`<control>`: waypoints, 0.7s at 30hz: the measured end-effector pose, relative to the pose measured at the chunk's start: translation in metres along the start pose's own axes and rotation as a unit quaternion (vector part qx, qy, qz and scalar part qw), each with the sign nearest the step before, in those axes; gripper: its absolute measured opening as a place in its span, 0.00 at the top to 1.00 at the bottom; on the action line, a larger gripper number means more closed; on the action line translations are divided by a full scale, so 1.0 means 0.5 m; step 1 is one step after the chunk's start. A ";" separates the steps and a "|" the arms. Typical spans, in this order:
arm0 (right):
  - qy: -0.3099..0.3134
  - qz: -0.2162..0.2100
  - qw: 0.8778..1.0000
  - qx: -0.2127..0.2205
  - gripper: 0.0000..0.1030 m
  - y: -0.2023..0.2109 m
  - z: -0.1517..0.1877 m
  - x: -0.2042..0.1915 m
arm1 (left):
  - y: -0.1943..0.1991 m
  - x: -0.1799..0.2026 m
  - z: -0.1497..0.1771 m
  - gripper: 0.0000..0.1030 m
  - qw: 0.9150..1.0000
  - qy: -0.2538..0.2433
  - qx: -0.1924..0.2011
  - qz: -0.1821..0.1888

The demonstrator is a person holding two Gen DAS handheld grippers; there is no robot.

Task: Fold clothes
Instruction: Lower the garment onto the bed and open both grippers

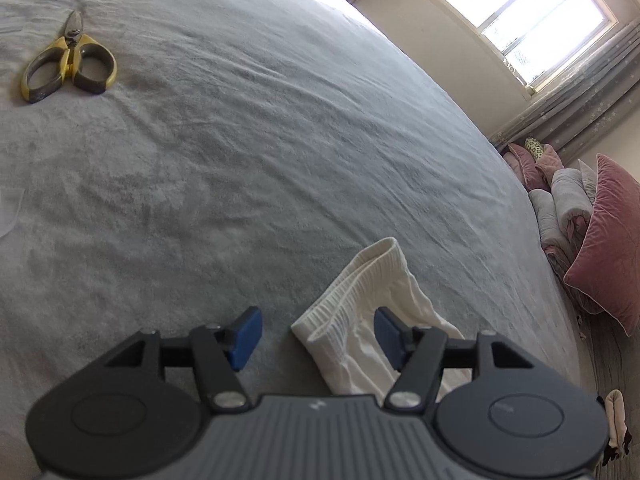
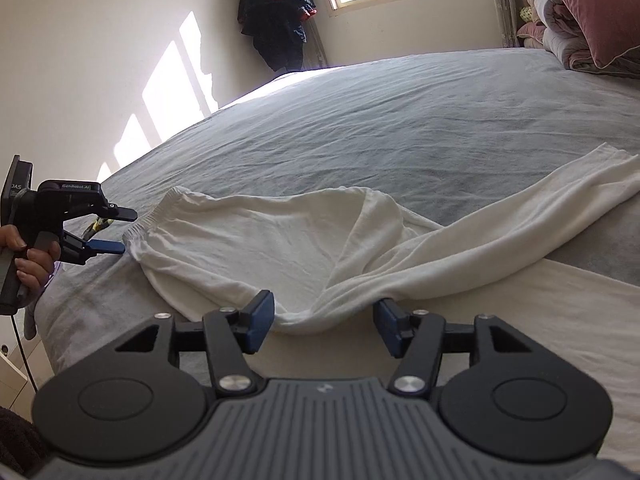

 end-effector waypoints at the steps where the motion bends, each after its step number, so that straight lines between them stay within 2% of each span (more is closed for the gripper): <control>1: 0.002 0.004 1.000 0.001 0.43 0.007 -0.006 0.005 | 0.004 0.009 0.002 0.38 1.000 -0.004 0.002 -0.003; 5: 0.004 0.031 1.000 -0.001 0.43 0.026 -0.034 0.038 | 0.006 0.065 0.018 0.36 0.999 -0.032 0.007 -0.006; 11: 0.012 0.097 0.994 -0.040 0.43 0.040 -0.058 0.093 | -0.045 0.191 0.060 0.34 0.995 -0.090 -0.024 0.027; 21: 0.041 0.132 0.988 -0.067 0.41 0.067 -0.079 0.165 | -0.155 0.371 0.150 0.33 0.982 -0.162 -0.079 0.058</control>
Point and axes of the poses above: each gripper's, at about its wrist camera, not at the fingertips, and y roughly against the way its jaws point, x to its right, z to its underside, the point moved 4 cm from there along -y, roughly the way its jaws point, and after that the axes turned 14 degrees about z, right-handed, at the moved point
